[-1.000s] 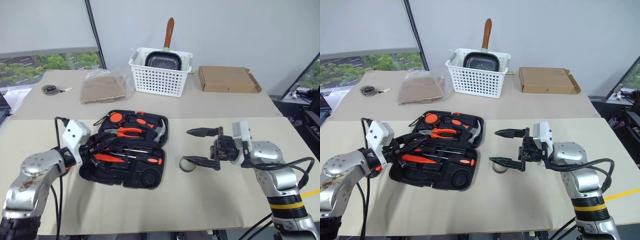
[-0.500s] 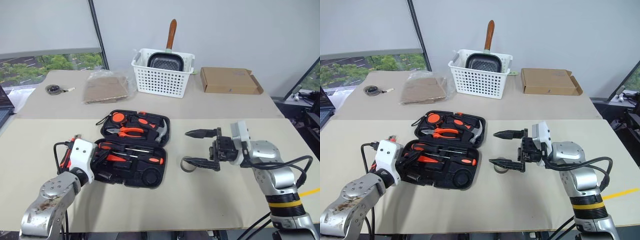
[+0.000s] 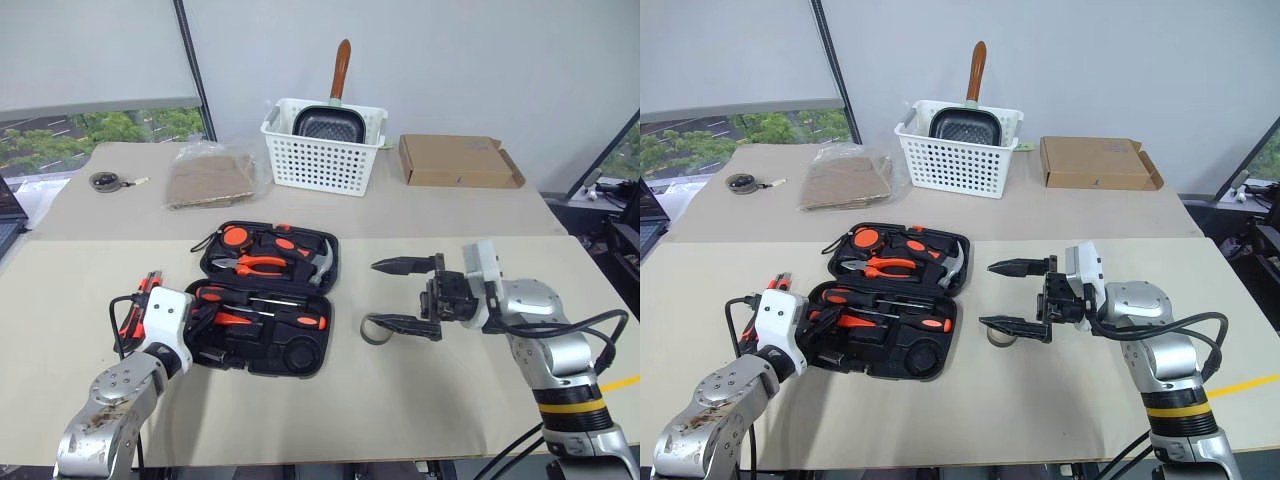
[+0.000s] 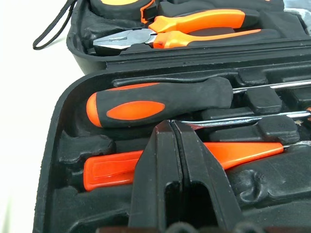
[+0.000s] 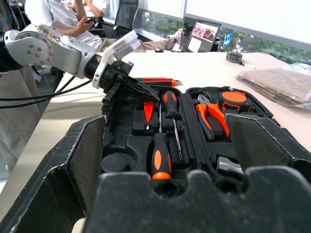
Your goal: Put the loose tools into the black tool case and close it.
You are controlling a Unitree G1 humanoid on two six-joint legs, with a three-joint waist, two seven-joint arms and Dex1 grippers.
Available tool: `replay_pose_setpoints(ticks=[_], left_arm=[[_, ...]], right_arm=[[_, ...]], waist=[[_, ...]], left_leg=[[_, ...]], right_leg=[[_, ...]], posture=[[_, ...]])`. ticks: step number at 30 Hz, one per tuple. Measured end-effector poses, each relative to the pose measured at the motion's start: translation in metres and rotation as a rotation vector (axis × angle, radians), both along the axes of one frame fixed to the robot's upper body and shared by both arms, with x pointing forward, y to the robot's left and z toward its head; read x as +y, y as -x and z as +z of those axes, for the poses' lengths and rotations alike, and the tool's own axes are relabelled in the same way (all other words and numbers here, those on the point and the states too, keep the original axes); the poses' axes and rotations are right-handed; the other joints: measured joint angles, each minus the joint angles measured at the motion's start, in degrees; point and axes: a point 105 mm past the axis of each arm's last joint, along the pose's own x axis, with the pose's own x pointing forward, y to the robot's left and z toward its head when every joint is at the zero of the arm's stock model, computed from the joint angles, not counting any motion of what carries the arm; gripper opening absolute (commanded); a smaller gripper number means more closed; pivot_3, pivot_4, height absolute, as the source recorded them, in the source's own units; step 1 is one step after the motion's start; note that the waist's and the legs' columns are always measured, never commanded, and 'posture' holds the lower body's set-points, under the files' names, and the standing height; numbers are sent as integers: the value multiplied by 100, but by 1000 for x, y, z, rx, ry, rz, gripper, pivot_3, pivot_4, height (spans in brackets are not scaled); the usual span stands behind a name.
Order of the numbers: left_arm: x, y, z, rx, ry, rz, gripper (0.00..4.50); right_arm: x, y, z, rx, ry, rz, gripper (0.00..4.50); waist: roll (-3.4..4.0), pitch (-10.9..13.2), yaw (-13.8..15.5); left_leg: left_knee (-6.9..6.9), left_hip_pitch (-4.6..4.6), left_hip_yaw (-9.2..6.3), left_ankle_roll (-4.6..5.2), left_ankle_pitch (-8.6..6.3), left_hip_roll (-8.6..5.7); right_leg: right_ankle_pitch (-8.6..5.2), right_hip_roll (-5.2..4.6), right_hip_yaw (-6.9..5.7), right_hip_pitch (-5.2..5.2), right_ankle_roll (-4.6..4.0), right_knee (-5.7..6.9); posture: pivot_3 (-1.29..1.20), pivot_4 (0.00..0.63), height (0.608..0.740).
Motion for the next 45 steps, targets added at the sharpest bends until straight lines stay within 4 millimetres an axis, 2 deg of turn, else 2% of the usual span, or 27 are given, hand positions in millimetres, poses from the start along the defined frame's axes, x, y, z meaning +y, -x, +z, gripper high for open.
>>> replay_pose_setpoints(ticks=[4,7,9,10,13,15,16,17,19,20,24,28,32,38,44,45], left_arm=[[1,0,3,-49,27,10,64],[12,3,8,-105,31,37,64],[27,3,21,-133,-13,40,562],[39,2,34,-157,-38,42,809],[65,0,76,-270,-56,68,1914],[78,1,92,-308,-43,97,2726],[84,2,95,-315,-36,117,2960],[94,4,95,-311,-29,155,3486],[117,10,89,-286,-24,257,4237],[123,13,85,-271,-24,292,4442],[136,26,60,-198,-17,402,4442],[133,32,34,-119,22,442,4442],[131,31,29,-97,18,450,4442],[114,18,12,-34,39,367,4442],[119,3,7,16,20,370,4442],[119,3,5,34,25,373,4201]], right_arm=[[-1,0,0,-1,3,0,4500],[0,0,1,-2,0,1,4500],[1,-1,4,-12,-4,8,4500],[2,-1,6,-18,-5,12,4500],[6,-2,9,-23,-12,34,4500],[8,-4,12,-30,-16,48,4500],[8,-5,13,-32,-18,50,4500],[10,-6,14,-34,-24,56,4500],[13,-6,17,-33,-41,70,4500],[13,-6,17,-27,-49,74,4500],[13,-8,17,-10,-61,80,4500],[6,-14,11,19,-44,67,4500],[-1,-17,13,-3,-16,57,4500],[-1,-17,14,-8,-14,52,4500],[0,-17,16,-19,-10,46,4500],[0,-17,16,-22,-10,47,4500]], waist=[[4,1,-6],[-3,5,-11],[-6,7,-13],[-7,7,-14],[-5,7,-15],[-5,7,-24],[-5,7,-26],[-6,7,-32],[-6,7,-53],[-6,7,-50],[-6,8,-24],[-9,9,10],[-9,9,0],[-10,8,-9],[-10,9,-25],[-10,8,-30]], left_leg=[[0,-2,-1,-1,0,2],[0,-23,-4,-1,0,2],[0,-37,-4,-1,1,3],[0,-45,-4,-1,2,3],[0,-50,-1,2,1,1],[0,-50,3,18,-1,-2],[0,-51,5,21,-1,-3],[0,-50,6,32,1,-2],[-1,-50,10,49,7,0],[-3,-50,10,48,6,1],[-3,-51,9,10,-18,0],[1,-51,9,4,-22,-2],[0,-48,9,-2,-19,1],[-2,-51,9,-3,-17,2],[-2,-53,10,-1,-17,1],[-3,-53,11,0,-18,1]], right_leg=[[-1,1,-1,-3,-1,0],[2,3,-5,-19,3,-2],[2,7,-7,-35,3,-1],[2,8,-7,-46,2,2],[2,4,-4,-52,3,-1],[5,1,-1,-48,7,-8],[6,1,-1,-46,8,-11],[6,2,-1,-45,8,-14],[6,4,1,-48,7,-16],[4,4,0,-48,5,-16],[4,-1,0,-50,0,-17],[4,-5,-2,-49,2,-16],[4,-2,-1,-51,2,-13],[5,3,-1,-54,1,-10],[6,0,-1,-55,1,-12],[6,-1,-1,-55,1,-12]], posture=[[0,150,700],[0,150,700],[0,150,700],[0,150,700],[0,150,700],[0,150,700],[0,150,700],[0,150,700],[0,150,700],[0,150,700],[0,150,700],[0,150,700],[0,150,700],[0,150,700],[0,150,700],[0,150,700]])
